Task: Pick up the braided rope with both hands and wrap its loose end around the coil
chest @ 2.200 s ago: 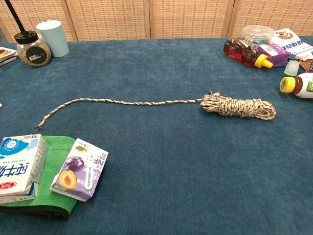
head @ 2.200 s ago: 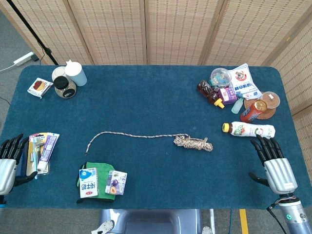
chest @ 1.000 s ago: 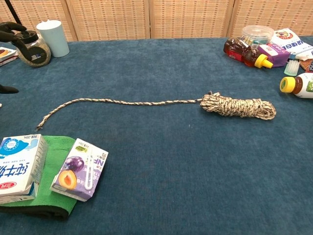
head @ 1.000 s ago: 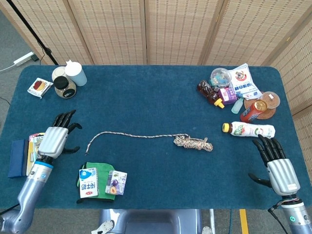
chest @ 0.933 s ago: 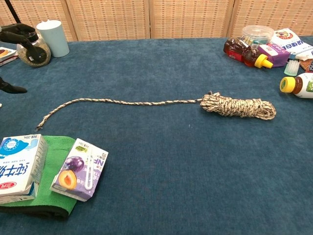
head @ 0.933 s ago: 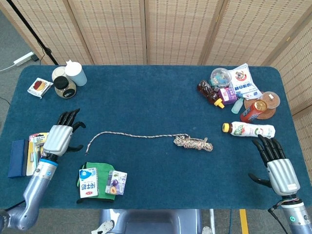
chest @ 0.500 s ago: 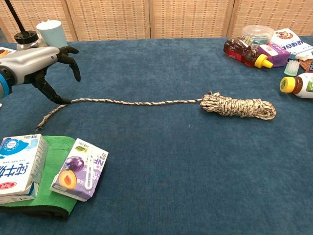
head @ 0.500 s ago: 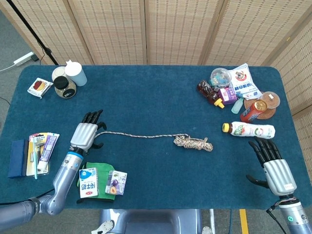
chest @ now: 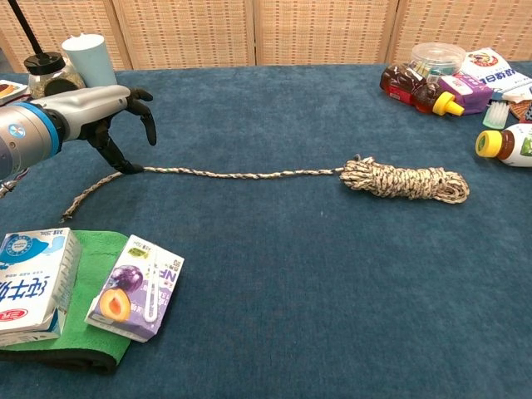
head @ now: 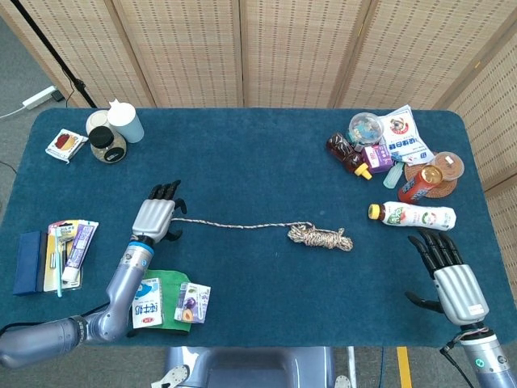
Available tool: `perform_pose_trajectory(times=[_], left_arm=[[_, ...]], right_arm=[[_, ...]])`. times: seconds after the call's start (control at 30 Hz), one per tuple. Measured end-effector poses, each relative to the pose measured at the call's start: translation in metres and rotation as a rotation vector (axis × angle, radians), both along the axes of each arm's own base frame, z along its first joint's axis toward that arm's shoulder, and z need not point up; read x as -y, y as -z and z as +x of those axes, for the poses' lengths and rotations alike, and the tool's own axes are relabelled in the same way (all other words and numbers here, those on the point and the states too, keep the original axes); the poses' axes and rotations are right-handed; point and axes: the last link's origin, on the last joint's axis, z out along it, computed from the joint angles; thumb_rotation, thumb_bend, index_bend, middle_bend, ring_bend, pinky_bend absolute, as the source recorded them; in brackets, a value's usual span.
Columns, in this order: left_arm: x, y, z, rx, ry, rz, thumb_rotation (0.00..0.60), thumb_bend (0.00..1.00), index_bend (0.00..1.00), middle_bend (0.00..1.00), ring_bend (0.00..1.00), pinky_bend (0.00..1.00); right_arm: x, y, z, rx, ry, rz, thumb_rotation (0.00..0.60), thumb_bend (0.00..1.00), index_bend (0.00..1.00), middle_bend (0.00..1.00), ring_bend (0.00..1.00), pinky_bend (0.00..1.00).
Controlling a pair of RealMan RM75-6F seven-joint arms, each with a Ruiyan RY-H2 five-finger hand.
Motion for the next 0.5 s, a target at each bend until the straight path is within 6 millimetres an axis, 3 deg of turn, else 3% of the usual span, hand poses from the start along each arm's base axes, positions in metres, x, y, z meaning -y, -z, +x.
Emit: perform_pose_trajectory(times=[0.5], left_arm=[[-0.013, 0.02, 0.011, -0.023, -0.045, -0.019, 0.6, 0.3, 0.45, 0.0, 0.0, 0.0]], right_arm=[[0.0, 0.002, 0.0, 0.001, 0.003, 0.015, 0.6, 0.0, 0.0, 0.0, 0.0, 0.0]])
